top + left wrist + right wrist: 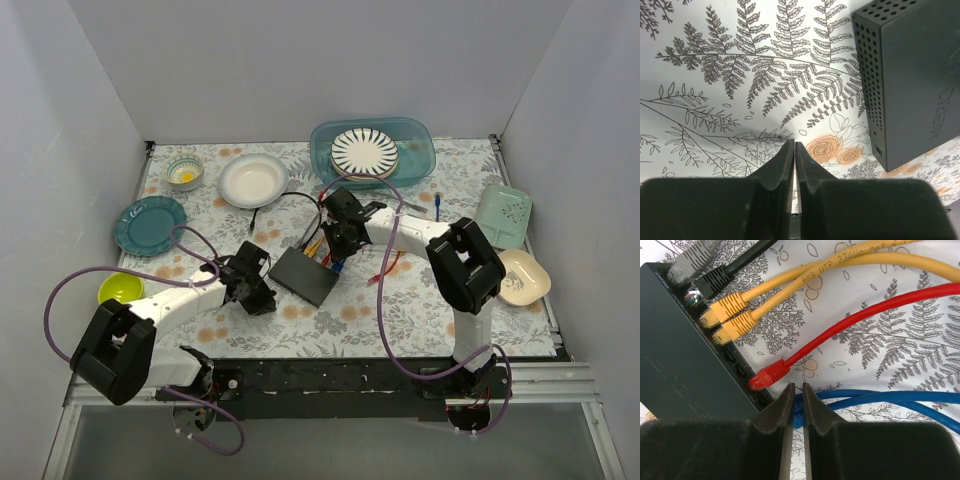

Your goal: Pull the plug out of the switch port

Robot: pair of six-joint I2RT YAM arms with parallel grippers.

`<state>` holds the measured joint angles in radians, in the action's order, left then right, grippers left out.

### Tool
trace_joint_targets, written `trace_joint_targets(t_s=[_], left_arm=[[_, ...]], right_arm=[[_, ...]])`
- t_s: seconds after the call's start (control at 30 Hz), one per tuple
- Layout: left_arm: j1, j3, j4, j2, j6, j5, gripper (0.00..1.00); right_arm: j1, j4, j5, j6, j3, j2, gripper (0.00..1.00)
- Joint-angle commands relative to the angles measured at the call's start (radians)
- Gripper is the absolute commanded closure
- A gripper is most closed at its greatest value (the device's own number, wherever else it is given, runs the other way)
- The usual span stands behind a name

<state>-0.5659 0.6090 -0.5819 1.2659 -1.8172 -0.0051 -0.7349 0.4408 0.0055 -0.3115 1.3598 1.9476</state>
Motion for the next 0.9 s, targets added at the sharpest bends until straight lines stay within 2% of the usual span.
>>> trace_joint_targets(t_s=[0.0,0.17,0.37,0.53,0.63,0.73,0.8,0.87], left_arm=[[0.000,-0.008,0.050,0.021,-0.014,0.004,0.92],[0.000,0.023,0.080,0.111,0.015,0.050,0.75],[0.000,0.115,0.122,0.233,0.071,0.073,0.72],[0.015,0.233,0.108,0.306,0.121,0.053,0.72],[0.055,0.291,0.085,0.309,0.145,0.037,0.71],[0.099,0.349,0.015,0.276,0.157,-0.028,0.72],[0.106,0.371,-0.054,0.207,0.157,-0.082,0.71],[0.106,0.379,-0.094,0.112,0.151,-0.124,0.71]], right_arm=[[-0.015,-0.022,-0.068,-0.017,-0.048,-0.048,0.82],[-0.095,-0.066,-0.099,-0.050,-0.186,-0.098,0.82],[-0.241,-0.111,-0.148,-0.141,-0.235,-0.110,0.82],[-0.310,-0.119,-0.188,-0.178,-0.160,-0.072,0.82],[-0.310,-0.076,-0.179,-0.169,-0.093,-0.068,0.81],[-0.279,0.064,-0.050,-0.141,0.010,-0.111,0.79],[-0.244,0.117,0.031,-0.127,0.039,-0.175,0.77],[-0.173,0.118,0.050,-0.115,0.080,-0.208,0.75]])
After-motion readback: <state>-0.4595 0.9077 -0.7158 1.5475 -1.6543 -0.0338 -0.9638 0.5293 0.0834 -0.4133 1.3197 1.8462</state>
